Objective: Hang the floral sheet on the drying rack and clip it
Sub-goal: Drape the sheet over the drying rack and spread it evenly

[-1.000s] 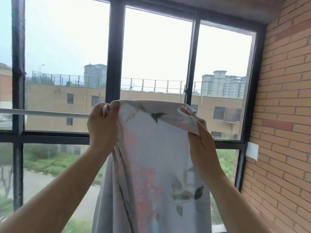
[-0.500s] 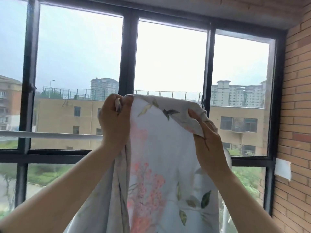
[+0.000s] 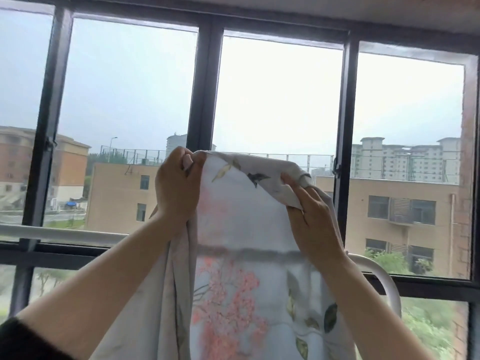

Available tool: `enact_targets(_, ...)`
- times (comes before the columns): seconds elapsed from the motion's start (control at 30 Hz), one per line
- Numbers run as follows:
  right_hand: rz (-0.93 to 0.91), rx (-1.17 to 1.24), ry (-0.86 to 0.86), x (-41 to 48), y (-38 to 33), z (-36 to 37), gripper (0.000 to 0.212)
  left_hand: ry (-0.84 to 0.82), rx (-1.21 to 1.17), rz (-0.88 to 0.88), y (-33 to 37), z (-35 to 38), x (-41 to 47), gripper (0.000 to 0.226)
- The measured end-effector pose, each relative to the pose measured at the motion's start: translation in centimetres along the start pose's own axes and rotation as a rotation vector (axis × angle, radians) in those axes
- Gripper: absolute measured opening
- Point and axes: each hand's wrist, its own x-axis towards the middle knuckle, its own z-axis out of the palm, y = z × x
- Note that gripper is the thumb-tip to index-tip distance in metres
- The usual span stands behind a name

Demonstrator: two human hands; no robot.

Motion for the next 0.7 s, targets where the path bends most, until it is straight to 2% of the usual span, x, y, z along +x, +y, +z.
enact_targets(0.13,0.138,-0.093,-0.16,-1.9,2.9,1.0,0.056,-0.274,0.233,-0.111,-2.6,2.2,-1.9,0.044)
enact_targets(0.27,0.165,-0.223,-0.25,-3.4,3.7,1.8,0.091,-0.402,0.355,-0.067,-4.3,2.8,-5.1,0.036)
enact_targets(0.37,0.215,-0.263,-0.314,-2.7,3.7,1.8,0.104,-0.522,0.521,-0.037,-3.8,3.3,-5.0,0.019)
enact_targets(0.53,0.373,-0.373,-0.447,-2.8,2.4,1.7,0.091,-0.522,0.647,0.053,-3.2,2.7,-5.7,0.014)
enact_targets(0.7,0.25,-0.482,-0.401,-4.1,1.3,1.7,0.073,-0.552,0.713,0.086,-3.2,1.5,-5.3,0.02)
